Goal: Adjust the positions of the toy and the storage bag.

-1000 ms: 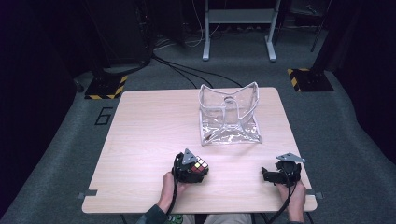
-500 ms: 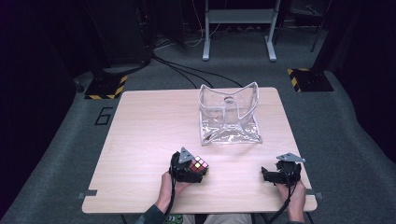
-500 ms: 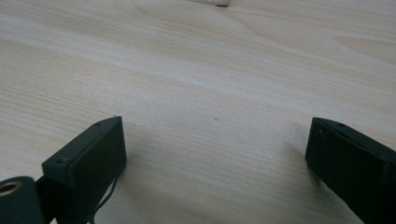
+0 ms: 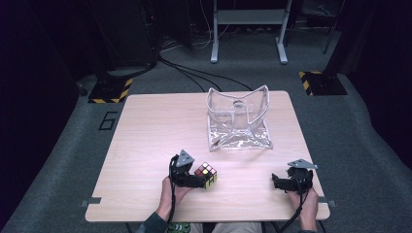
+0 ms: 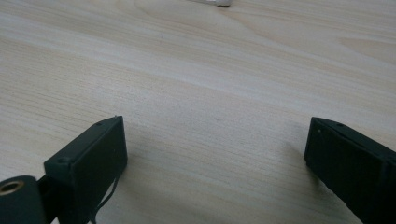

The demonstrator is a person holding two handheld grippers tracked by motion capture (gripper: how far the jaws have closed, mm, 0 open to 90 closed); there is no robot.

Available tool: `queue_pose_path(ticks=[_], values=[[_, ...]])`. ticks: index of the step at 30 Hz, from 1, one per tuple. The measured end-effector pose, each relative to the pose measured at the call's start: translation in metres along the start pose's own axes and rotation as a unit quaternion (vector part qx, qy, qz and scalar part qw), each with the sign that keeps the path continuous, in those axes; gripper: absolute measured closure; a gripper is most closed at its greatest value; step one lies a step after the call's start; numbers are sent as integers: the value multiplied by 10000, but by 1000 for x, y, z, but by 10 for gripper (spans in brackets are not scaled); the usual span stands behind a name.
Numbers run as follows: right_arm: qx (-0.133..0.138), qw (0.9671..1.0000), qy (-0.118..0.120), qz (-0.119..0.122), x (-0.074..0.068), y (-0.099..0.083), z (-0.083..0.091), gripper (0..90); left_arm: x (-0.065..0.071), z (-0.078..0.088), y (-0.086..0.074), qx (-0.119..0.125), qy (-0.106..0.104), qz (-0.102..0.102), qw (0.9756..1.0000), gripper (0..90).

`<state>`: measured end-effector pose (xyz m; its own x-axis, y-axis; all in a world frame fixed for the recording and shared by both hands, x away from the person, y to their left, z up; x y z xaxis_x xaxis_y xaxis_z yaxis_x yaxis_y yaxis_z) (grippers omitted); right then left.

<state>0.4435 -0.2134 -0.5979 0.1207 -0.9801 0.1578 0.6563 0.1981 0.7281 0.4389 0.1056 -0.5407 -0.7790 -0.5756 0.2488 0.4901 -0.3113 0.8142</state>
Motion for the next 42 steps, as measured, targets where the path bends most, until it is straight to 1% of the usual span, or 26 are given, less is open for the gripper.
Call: queue_pose_path(ticks=[2,5,6,9,10,13,15,17,20,21,22,24,27,28,29,30,32,33,35,37,38,39,41,42], values=[[-10,10000,12,5,-1,0,0,50,-2,3,1,-22,-3,29,10000,89],[9,10000,-3,44,-1,0,0,48,-5,10,5,44,-25,98,9999,85],[10,10000,-3,47,-1,0,0,47,-7,12,6,37,-5,74,10000,85],[-1,10000,-20,44,0,0,0,40,-12,18,9,57,68,106,9999,82],[-12,10000,-27,-13,-1,0,0,34,-15,19,9,38,90,118,9999,82],[-49,10000,-8,-6,-2,0,-1,23,-23,23,10,3,175,148,9997,85],[-58,10000,-23,-4,-3,1,-2,13,-30,26,11,36,261,229,9994,85],[-68,10000,-17,-7,-3,1,-2,10,-38,26,10,3,341,284,9990,85],[-167,9998,36,54,-3,0,0,7,-48,25,9,-91,464,273,9985,56],[-212,9997,66,86,-3,-1,0,2,-50,24,9,-60,454,210,9987,36],[-228,9997,80,94,-3,-1,0,0,-52,23,11,39,420,176,9990,20],[-245,9996,91,120,-3,-1,0,0,-56,22,13,155,391,163,9990,2],[-347,9993,84,110,-3,1,-1,1,-63,21,14,120,423,178,9989,2],[-359,9992,101,133,-3,2,-1,2,-65,20,14,94,410,253,9988,2],[-355,9993,101,80,-3,4,0,7,-68,19,13,44,406,380,9984,2],[-314,9994,135,87,-3,7,1,11,-69,18,12,-7,366,479,9982,3],[-290,9994,193,58,-3,13,3,11,-73,17,13,-23,265,651,9975,6],[-305,9992,249,40,-3,15,4,12,-75,17,13,-68,174,790,9967,6],[-315,9990,310,38,-4,21,5,15,-78,17,15,-111,80,903,9958,6],[-324,9988,356,69,-6,26,6,16,-81,17,17,-189,58,903,9957,2],[-353,9988,349,42,-6,28,7,19,-82,16,18,-241,16,907,9956,2],[-332,9988,356,75,-6,31,7,21,-82,16,19,-283,-44,901,9955,2],[-313,9986,408,99,-7,37,8,22,-83,16,22,-323,-131,872,9956,2],[-349,9984,425,94,-8,39,8,22,-83,15,24,-311,-163,852,9957,2]])
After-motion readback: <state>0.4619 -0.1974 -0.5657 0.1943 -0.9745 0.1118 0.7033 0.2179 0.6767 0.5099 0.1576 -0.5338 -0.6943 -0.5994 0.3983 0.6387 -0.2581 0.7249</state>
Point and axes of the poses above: each handheld gripper's, and its own axes: z roughly backward along the jaws, y roughly out of its top, x roughly to its right, the point moved 10 cm from there along -z, roughly forward along the jaws, and after that the axes turned 13 degrees about -y, right-handed, at the moved point
